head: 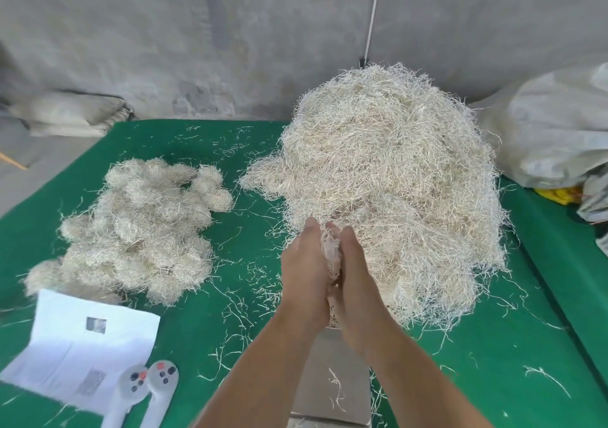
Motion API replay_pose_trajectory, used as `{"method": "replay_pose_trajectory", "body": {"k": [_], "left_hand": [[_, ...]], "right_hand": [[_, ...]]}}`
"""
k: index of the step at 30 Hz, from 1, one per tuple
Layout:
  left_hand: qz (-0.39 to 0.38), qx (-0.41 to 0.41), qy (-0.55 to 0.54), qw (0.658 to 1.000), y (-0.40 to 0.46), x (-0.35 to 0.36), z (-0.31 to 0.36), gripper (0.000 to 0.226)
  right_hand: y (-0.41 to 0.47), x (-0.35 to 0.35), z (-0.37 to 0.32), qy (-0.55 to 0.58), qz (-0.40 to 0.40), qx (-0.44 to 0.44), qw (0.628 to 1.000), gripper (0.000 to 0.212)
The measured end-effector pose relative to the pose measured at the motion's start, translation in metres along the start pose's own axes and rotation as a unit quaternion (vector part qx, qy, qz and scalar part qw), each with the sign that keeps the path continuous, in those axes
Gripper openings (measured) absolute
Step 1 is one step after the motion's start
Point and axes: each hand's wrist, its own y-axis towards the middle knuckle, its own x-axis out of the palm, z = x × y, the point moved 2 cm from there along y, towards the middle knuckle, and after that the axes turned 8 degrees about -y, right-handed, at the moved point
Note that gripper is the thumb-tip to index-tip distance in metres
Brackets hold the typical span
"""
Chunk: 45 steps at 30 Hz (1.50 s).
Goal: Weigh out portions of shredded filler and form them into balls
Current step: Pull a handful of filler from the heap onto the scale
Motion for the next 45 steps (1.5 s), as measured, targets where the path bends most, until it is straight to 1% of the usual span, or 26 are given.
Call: {"method": "replay_pose_trajectory", "body": {"k": [1,3,4,5,6,8,9,10,12,14,17,18,20,21,23,26,29,31,33,36,38,39,40,42,43,45], "left_hand": [[-0.012,0.064,0.078,0.995,0.0,0.002,0.002,0.033],[-0.048,0.169,0.204,0.963,-0.004,0.003,-0.007,0.02],[-0.047,0.175,0.241,0.953,-0.005,0.002,-0.014,0.01],[-0.032,0.163,0.268,0.949,-0.005,0.001,-0.018,0.016],[-0.033,0.123,0.236,0.963,-0.006,-0.001,-0.022,0.023],[-0.073,0.035,0.055,0.995,-0.008,-0.002,-0.024,0.027],[-0.093,-0.007,-0.029,0.995,-0.009,0.0,-0.025,0.025],[-0.095,-0.039,-0.066,0.992,-0.011,0.002,-0.026,0.028],[-0.087,-0.047,-0.02,0.995,-0.015,0.005,-0.029,0.051],[-0.061,-0.034,0.022,0.997,-0.02,0.01,-0.035,0.064],[-0.062,-0.089,-0.025,0.994,-0.025,0.012,-0.034,0.085],[-0.068,-0.112,-0.028,0.991,-0.022,0.01,-0.035,0.085],[-0.082,-0.14,-0.02,0.986,-0.016,0.004,-0.033,0.068],[-0.094,-0.149,-0.018,0.984,-0.012,0.0,-0.033,0.059],[-0.094,-0.096,0.028,0.991,0.002,-0.011,-0.036,0.047],[-0.064,0.01,0.129,0.99,0.026,-0.028,-0.039,0.044],[-0.022,0.047,0.235,0.971,0.056,-0.058,-0.035,0.02],[-0.006,0.058,0.323,0.944,0.08,-0.082,-0.025,0.03],[0.043,0.077,0.431,0.898,0.107,-0.114,-0.007,0.044],[0.091,0.14,0.578,0.799,0.139,-0.159,0.046,0.056],[0.128,0.169,0.669,0.712,0.155,-0.183,0.09,0.072],[0.143,0.155,0.705,0.677,0.162,-0.193,0.11,0.082],[0.151,0.125,0.733,0.652,0.167,-0.202,0.127,0.091],[0.145,0.05,0.766,0.624,0.177,-0.217,0.151,0.099],[0.137,0.018,0.781,0.609,0.181,-0.22,0.157,0.095],[0.117,0.004,0.797,0.592,0.184,-0.22,0.158,0.081]], "right_hand": [[-0.001,0.003,0.001,0.061,0.003,0.021,0.998,0.053],[0.003,0.005,0.002,0.083,0.07,0.052,0.993,0.043],[0.006,0.003,0.004,0.1,0.111,0.075,0.986,0.037],[0.009,0.0,0.005,0.12,0.14,0.082,0.979,0.031],[0.011,-0.004,0.005,0.131,0.161,0.075,0.975,0.025],[0.016,-0.015,0.007,0.116,0.189,0.053,0.974,0.019],[0.016,-0.018,0.008,0.102,0.201,0.038,0.974,0.025],[0.017,-0.02,0.009,0.079,0.211,0.017,0.974,0.034],[0.018,-0.019,0.006,0.003,0.218,-0.027,0.976,0.051],[0.022,-0.02,0.008,-0.037,0.199,-0.05,0.978,0.058],[0.03,-0.023,0.024,-0.077,0.181,-0.051,0.979,0.061],[0.031,-0.024,0.03,-0.104,0.183,-0.056,0.976,0.056],[0.033,-0.026,0.039,-0.167,0.176,-0.067,0.968,0.041],[0.035,-0.027,0.042,-0.189,0.165,-0.064,0.966,0.042],[0.04,-0.029,0.045,-0.226,0.148,-0.047,0.962,0.057],[0.047,-0.027,0.051,-0.312,0.102,-0.029,0.944,0.083],[0.049,-0.024,0.066,-0.272,0.029,0.007,0.962,0.078],[0.048,-0.029,0.078,-0.272,0.004,0.02,0.962,0.071],[0.047,-0.036,0.092,-0.295,-0.017,0.026,0.955,0.072],[0.05,-0.043,0.11,-0.343,-0.057,0.031,0.937,0.076],[0.054,-0.043,0.118,-0.347,-0.068,0.036,0.935,0.081],[0.058,-0.043,0.119,-0.342,-0.069,0.039,0.936,0.085],[0.061,-0.043,0.12,-0.336,-0.068,0.04,0.939,0.087],[0.068,-0.045,0.121,-0.332,-0.06,0.041,0.94,0.088],[0.071,-0.048,0.123,-0.338,-0.055,0.04,0.939,0.085],[0.078,-0.056,0.128,-0.36,-0.036,0.036,0.931,0.071]]}}
